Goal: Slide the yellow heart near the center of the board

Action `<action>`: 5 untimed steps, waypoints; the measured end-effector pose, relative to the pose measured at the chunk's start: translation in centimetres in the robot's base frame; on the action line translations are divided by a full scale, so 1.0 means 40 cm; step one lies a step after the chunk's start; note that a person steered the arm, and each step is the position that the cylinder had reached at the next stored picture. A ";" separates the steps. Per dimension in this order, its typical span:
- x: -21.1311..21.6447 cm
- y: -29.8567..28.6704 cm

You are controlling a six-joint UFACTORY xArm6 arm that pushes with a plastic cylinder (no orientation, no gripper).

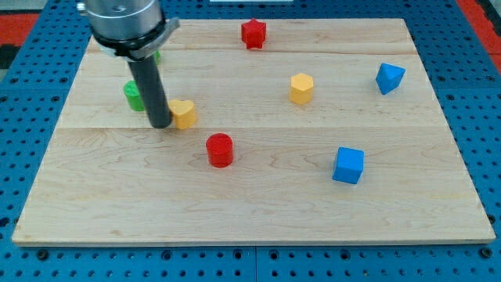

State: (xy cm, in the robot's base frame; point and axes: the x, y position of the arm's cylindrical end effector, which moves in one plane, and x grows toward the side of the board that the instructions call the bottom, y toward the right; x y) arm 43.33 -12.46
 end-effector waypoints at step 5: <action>-0.225 0.050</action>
